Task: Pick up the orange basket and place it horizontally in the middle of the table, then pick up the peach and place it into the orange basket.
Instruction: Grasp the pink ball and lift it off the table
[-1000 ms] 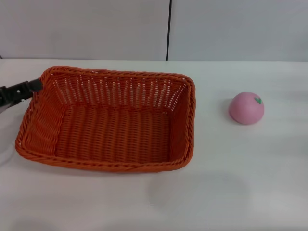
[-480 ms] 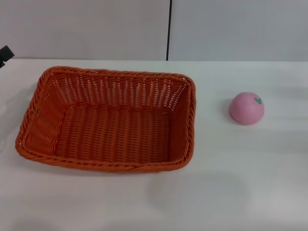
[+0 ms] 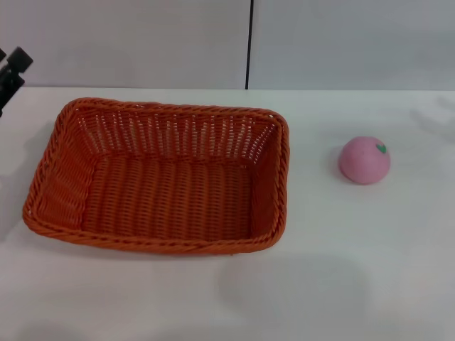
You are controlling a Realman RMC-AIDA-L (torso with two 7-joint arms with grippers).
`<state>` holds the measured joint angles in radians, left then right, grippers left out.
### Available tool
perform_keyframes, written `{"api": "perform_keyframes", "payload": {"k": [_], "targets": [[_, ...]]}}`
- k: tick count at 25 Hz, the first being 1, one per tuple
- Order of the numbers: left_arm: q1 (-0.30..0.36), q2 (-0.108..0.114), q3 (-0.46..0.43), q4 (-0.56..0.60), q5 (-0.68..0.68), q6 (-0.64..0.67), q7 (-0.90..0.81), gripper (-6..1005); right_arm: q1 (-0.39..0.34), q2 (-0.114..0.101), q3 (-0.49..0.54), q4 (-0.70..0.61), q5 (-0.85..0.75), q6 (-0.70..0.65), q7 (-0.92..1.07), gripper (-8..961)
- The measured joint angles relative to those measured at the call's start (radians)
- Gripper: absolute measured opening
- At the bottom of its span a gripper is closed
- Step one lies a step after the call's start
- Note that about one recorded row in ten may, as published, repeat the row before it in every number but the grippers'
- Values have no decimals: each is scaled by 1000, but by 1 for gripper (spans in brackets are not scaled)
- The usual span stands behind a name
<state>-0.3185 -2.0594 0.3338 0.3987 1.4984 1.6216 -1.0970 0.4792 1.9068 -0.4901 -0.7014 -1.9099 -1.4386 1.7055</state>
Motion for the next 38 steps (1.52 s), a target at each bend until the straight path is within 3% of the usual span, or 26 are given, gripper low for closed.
{"api": "perform_keyframes", "payload": {"k": [4, 8, 12, 16, 18, 38], "targets": [[-11, -2, 2, -44, -38, 17, 65, 635, 150, -51, -2, -100, -384, -145, 187, 826], [-24, -2, -3, -83, -45, 30, 125, 633, 224, -59, -40, -94, -519, -186, 208, 827], [-21, -2, -2, -96, -46, 42, 126, 632, 270, -24, -144, -89, -589, -143, 222, 827], [-15, -1, 3, -99, -45, 43, 123, 629, 278, -7, -214, -74, -591, -112, 230, 827], [-9, -1, 4, -109, -45, 46, 121, 628, 282, 20, -277, -56, -593, -65, 232, 827], [-13, -1, 7, -127, -40, 78, 100, 613, 310, 61, -375, 25, -596, 74, 219, 819]]}}
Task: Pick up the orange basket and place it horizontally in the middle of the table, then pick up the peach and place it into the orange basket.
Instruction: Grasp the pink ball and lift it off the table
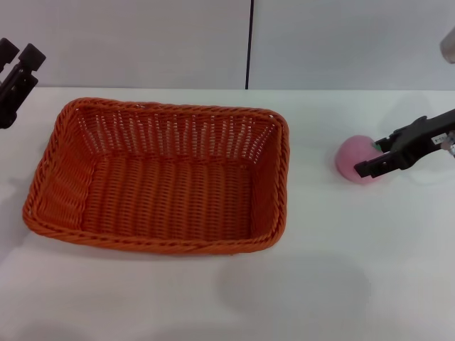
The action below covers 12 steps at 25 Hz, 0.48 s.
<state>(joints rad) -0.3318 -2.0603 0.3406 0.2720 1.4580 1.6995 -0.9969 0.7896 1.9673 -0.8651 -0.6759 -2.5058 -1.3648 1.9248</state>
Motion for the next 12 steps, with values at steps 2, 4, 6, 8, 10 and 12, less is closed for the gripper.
{"api": "perform_keyframes", "payload": {"k": [2, 4, 6, 8, 10, 12], "targets": [[0, 0, 0, 0, 0, 0, 0, 612, 0, 5, -5, -2, 0, 7, -6, 795], [-1, 1, -1, 0, -4, 0, -1, 610, 0, 10, -6, -6, 0, 12, -14, 747], [-1, 1, -1, 0, -4, 0, -1, 609, 0, 10, -6, -10, 1, 11, -15, 699], [-2, 1, -5, 1, -4, -4, -1, 608, 0, 10, -6, -14, 2, 8, -15, 609], [-3, 1, -7, 1, -4, -5, -1, 606, 0, 10, -4, -23, 3, 5, -15, 518], [-4, 1, -7, 1, -4, -6, -2, 605, -7, 11, 2, -40, 6, 4, -14, 454]]}}
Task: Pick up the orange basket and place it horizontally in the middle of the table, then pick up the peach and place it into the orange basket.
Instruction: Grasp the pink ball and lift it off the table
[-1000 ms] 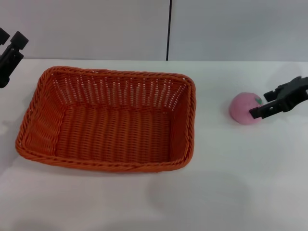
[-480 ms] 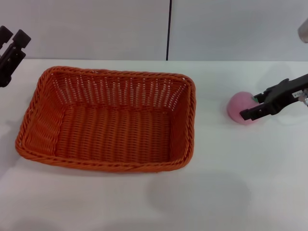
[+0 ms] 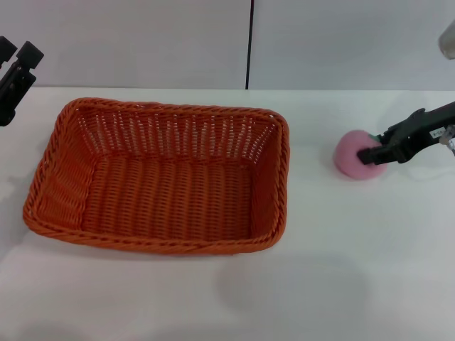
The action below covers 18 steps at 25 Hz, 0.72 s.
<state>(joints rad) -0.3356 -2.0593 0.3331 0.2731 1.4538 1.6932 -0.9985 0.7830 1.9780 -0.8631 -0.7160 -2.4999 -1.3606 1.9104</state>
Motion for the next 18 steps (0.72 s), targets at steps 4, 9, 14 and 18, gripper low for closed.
{"api": "perform_keyframes", "payload": {"k": [4, 9, 14, 18], "targets": [[-2, 0, 0, 0, 0, 1, 0, 602, -40, 8, 5, -78, 26, -12, 10, 379], [-2, -1, 5, 0, 0, 8, 2, 598, -97, 9, 6, -182, 153, -62, 10, 322], [-5, -2, 0, 0, 0, 13, 4, 596, -201, 10, 4, -351, 469, -156, -38, 291], [-12, -2, -1, 0, 0, 10, 3, 596, -219, 18, 2, -366, 616, -212, -99, 257]]}}
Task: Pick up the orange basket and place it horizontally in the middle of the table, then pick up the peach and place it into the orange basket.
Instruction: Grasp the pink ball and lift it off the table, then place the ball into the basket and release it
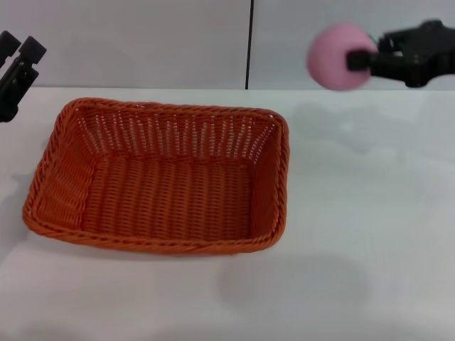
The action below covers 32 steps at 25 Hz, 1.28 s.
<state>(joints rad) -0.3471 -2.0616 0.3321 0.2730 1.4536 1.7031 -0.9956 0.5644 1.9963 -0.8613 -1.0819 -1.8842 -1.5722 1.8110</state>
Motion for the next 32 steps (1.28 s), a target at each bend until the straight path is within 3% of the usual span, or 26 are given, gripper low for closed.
{"api": "perform_keyframes", "payload": {"k": [4, 11, 17, 26, 32], "targets": [[-23, -1, -1, -10, -1, -17, 3, 596, 39, 33, -53, 92, 64, -18, -128, 222], [-48, -2, -1, -22, -1, -49, 7, 596, 153, 51, -206, 273, -15, 45, -184, 159], [-57, -2, -1, -25, -1, -61, 8, 596, 159, 58, -252, 282, -26, 90, -203, 371], [-69, -2, 1, -26, -1, -67, 3, 596, 151, 60, -253, 282, -20, 65, -225, 505], [-72, -2, 7, -35, -1, -54, 2, 596, 137, 64, -227, 281, 6, 41, -248, 505]]}}
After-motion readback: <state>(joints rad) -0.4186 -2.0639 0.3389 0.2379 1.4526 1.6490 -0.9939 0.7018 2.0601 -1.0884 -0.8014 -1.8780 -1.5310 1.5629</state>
